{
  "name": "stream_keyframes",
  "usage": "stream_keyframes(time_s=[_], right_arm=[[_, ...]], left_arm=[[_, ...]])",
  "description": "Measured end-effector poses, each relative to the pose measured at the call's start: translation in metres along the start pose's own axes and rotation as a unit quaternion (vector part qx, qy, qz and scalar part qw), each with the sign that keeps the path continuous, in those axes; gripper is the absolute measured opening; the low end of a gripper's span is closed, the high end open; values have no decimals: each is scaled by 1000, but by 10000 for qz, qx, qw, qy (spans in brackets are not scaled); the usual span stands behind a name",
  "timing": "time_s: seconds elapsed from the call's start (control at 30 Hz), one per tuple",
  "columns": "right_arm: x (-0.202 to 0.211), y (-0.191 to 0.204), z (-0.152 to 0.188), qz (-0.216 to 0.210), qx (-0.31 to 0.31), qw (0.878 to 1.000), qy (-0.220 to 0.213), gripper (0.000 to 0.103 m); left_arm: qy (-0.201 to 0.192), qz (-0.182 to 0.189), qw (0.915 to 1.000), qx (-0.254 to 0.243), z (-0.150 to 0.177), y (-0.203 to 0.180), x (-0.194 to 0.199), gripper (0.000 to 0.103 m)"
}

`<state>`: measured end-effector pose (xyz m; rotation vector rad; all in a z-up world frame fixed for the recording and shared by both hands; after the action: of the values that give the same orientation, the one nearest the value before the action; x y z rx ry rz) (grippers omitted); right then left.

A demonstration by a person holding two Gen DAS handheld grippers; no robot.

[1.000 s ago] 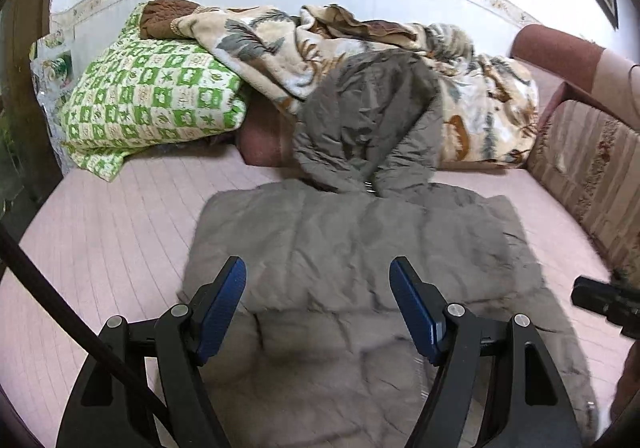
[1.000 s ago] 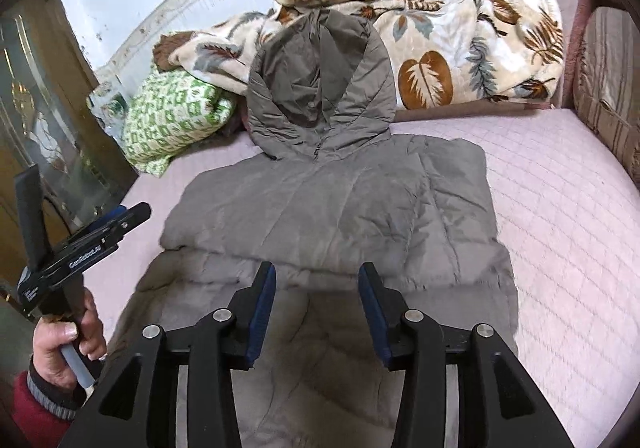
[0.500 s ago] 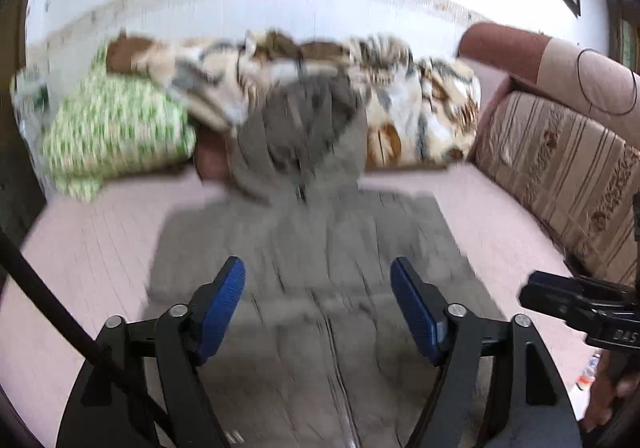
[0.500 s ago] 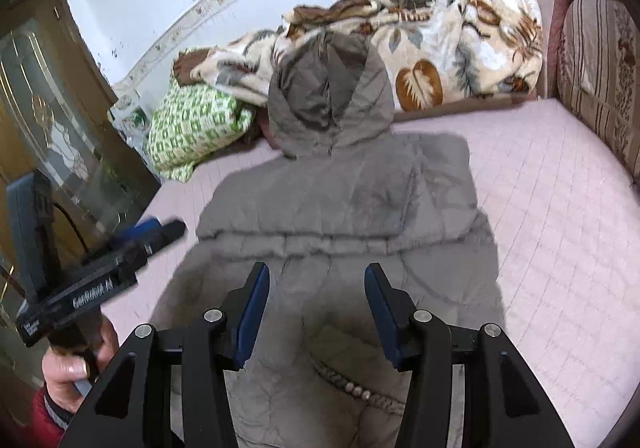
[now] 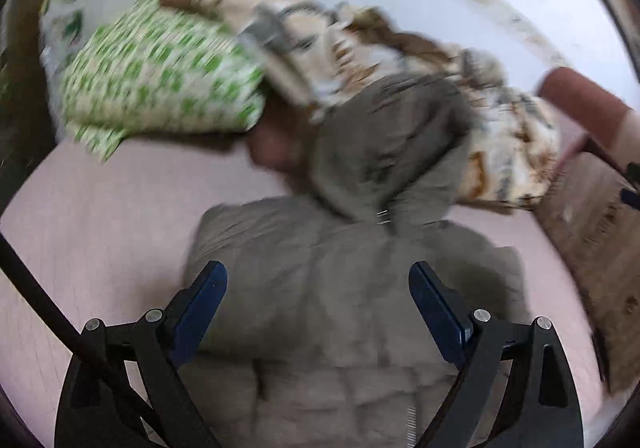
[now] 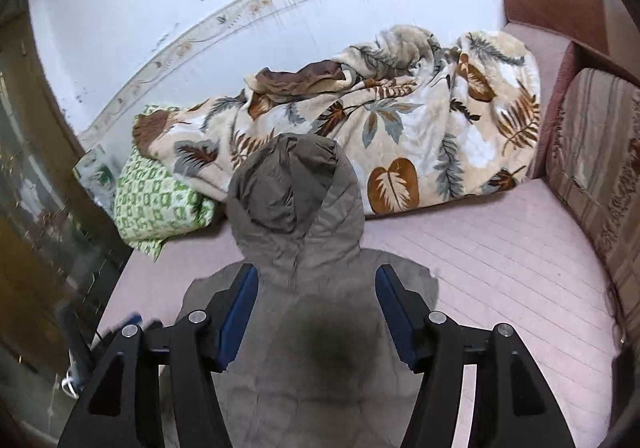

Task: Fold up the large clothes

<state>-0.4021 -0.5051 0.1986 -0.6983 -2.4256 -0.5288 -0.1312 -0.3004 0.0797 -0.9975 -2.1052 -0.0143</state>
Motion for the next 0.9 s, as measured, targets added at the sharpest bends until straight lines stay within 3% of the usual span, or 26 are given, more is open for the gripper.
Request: stream_keyframes(time_s=[0.13,0.3,0.37,0.5,0.63,0.7,0.83,0.9], right_arm=[[-48,3,-6,-309,-276,9991,135,65],[-101,1,-3,-378,-156,9986,347,65],[-121,-11,-5,-489,-416,9970,427,65],[-154,-26,-28,-492,-617,9963,346,65],[-178,-25,-61,-1076,-1368,9846,160,66],[-189,-18,-84,-895,-1195,9887,97,66],[-223,-10,-124,-115,-25,9998,174,68],[-235,-22,-130,-120,-115,9997,195,68]], left_arm=[[122,0,9998,183,5,13,-14,92],[-24,72,10000,19,1,8,-14,92],[-24,97,9999,-20,0,6,-17,92],[-10,185,9998,-31,0,3,-23,92],[-58,154,9998,-112,-1,3,-26,92],[-45,168,9998,-86,-1,4,-29,92],[1,117,9997,-221,3,5,-37,92],[15,79,9995,-295,4,7,-41,92]])
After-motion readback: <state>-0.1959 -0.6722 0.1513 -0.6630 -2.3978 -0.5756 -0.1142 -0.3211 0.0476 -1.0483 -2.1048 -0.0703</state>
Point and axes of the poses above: each gripper's, at about its wrist camera, not at the fingertips, and x roughly against the way its jaws point, y to its left, z to its underside, the point moved 9 cm from there along -x, roughly the way its jaws point, and after that the axes turned 8 degrees about x, right-handed, at the moved point
